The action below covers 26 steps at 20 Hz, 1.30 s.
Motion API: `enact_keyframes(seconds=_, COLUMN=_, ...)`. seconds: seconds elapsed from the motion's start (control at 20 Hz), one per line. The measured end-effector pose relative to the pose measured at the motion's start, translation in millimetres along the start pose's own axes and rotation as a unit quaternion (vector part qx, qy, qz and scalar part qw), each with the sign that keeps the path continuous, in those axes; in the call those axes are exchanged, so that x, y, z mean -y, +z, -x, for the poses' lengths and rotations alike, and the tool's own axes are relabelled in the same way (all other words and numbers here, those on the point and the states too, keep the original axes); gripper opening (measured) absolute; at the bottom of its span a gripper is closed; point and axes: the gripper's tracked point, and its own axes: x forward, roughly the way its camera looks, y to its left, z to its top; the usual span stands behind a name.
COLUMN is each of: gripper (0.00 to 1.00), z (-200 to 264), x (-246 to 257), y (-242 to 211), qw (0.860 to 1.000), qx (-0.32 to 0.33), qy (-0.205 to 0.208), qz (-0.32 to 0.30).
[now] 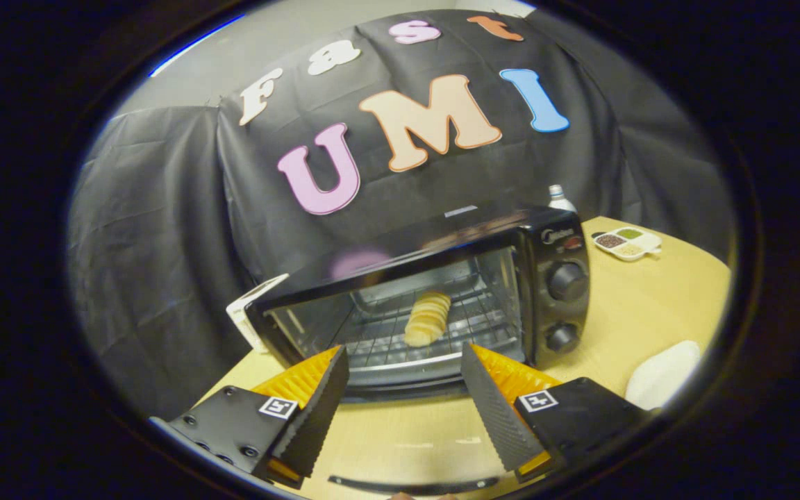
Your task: Open the toaster oven, put the food inside, and close the toaster oven door.
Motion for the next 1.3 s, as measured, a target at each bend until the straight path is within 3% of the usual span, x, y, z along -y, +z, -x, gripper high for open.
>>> enact_keyframes(seconds=0.3, gripper=0.99, z=74.3, x=2.0, y=-25.0, qw=1.0, qx=0.01, qy=0.02, qz=0.01)
enact_keyframes(seconds=0.6, gripper=0.99, z=108.6, x=10.9, y=-94.5, qw=0.998, qx=-0.057, qy=0.011, qz=0.026)
enact_keyframes(seconds=0.8, gripper=1.0, z=108.5, x=14.4, y=-124.1, qw=0.995, qx=-0.092, qy=0.005, qz=0.023)
enact_keyframes(seconds=1.3, gripper=0.99, z=87.4, x=19.9, y=-147.7, qw=0.992, qx=-0.119, qy=-0.021, qz=0.046)
